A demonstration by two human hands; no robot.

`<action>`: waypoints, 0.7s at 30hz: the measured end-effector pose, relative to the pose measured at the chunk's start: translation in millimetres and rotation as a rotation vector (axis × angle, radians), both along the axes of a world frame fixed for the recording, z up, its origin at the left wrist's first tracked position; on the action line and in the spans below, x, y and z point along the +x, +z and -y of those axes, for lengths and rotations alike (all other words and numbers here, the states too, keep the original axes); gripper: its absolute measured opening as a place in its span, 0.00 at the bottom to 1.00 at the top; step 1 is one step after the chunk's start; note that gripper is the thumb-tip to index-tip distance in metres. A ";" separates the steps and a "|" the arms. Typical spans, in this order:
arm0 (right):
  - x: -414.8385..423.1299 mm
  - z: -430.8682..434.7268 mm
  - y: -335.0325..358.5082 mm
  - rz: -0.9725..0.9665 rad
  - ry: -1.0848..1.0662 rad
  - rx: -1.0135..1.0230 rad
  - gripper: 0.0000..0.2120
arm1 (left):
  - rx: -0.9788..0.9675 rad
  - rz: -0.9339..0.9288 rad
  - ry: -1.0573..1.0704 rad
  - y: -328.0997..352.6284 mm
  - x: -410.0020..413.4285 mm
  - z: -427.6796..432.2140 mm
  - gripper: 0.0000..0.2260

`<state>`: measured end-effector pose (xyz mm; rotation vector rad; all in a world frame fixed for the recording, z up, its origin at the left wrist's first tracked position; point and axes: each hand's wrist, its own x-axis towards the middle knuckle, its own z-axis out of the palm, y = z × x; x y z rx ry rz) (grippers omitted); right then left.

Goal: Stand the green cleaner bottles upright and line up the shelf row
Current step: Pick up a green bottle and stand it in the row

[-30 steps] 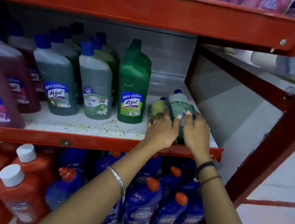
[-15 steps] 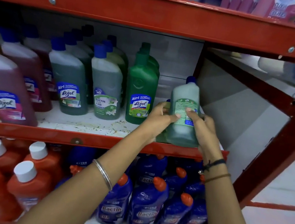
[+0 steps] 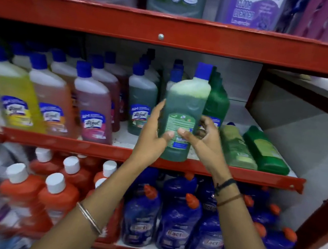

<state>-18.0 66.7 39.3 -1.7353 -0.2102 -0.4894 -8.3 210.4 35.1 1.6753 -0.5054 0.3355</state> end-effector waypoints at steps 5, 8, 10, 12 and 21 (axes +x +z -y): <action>32.8 -54.9 -5.7 0.030 0.022 -0.079 0.24 | -0.043 0.017 0.110 -7.0 17.9 -43.5 0.33; 48.4 -75.8 -15.1 -0.013 0.040 -0.069 0.25 | -0.039 0.035 0.178 -21.1 32.9 -59.4 0.35; 55.6 -86.4 -24.1 -0.035 0.060 -0.046 0.26 | -0.018 0.023 0.217 -33.8 40.7 -66.2 0.36; 58.5 -89.8 -33.6 -0.066 0.076 -0.018 0.26 | -0.028 -0.002 0.240 -46.3 42.1 -67.3 0.34; 57.8 -101.9 -39.0 -0.057 -0.101 -0.054 0.24 | 0.202 0.047 0.394 -63.8 48.6 -68.2 0.21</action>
